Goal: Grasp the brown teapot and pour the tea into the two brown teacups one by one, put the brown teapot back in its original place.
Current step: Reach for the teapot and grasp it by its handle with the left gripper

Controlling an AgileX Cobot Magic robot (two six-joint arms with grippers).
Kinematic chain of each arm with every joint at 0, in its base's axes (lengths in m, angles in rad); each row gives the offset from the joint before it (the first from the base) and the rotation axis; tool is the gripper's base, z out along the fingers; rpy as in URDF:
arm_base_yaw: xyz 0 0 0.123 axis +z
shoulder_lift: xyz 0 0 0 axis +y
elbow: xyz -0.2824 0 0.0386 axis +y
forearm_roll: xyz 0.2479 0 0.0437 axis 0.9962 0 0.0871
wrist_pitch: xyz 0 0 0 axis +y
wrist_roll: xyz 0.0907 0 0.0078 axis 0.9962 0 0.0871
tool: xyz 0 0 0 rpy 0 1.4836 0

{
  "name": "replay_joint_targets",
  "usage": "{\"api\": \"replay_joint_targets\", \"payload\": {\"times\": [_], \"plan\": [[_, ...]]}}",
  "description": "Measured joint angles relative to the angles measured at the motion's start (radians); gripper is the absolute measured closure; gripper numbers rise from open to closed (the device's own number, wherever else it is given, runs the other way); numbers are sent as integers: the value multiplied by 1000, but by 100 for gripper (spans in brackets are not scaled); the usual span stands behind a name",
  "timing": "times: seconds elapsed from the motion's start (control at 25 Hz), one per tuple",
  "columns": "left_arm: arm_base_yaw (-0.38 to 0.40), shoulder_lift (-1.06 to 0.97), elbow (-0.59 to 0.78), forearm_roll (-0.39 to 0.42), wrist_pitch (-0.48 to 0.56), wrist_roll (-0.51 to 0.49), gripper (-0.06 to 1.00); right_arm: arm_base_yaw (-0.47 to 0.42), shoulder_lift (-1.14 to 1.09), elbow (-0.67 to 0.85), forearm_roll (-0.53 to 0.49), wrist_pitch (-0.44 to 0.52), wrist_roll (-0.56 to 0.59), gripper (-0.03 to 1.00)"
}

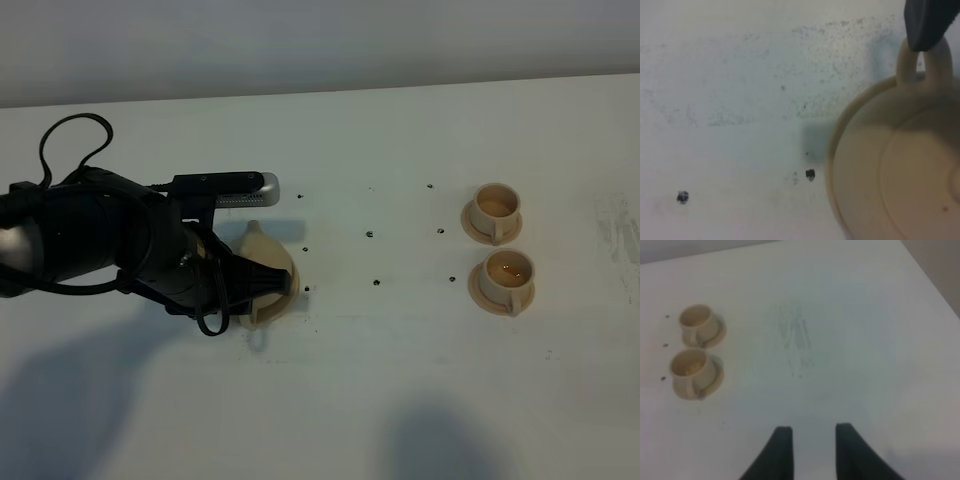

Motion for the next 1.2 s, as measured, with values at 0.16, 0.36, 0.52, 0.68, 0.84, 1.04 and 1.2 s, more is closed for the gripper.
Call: {"api": "replay_joint_targets", "payload": {"times": [0.16, 0.36, 0.52, 0.68, 0.84, 1.04, 1.2], "plan": [[0, 6, 0, -1, -5, 0, 56, 0, 0, 0, 0, 0, 0, 74], [0, 14, 0, -7, -36, 0, 57, 0, 0, 0, 0, 0, 0, 74], [0, 14, 0, -11, -55, 0, 63, 0, 0, 0, 0, 0, 0, 74], [0, 15, 0, -12, -63, 0, 73, 0, 0, 0, 0, 0, 0, 74], [0, 23, 0, -15, -66, 0, 79, 0, 0, 0, 0, 0, 0, 74], [0, 23, 0, -16, -66, 0, 80, 0, 0, 0, 0, 0, 0, 75], [0, 23, 0, -16, -66, 0, 80, 0, 0, 0, 0, 0, 0, 75]]}}
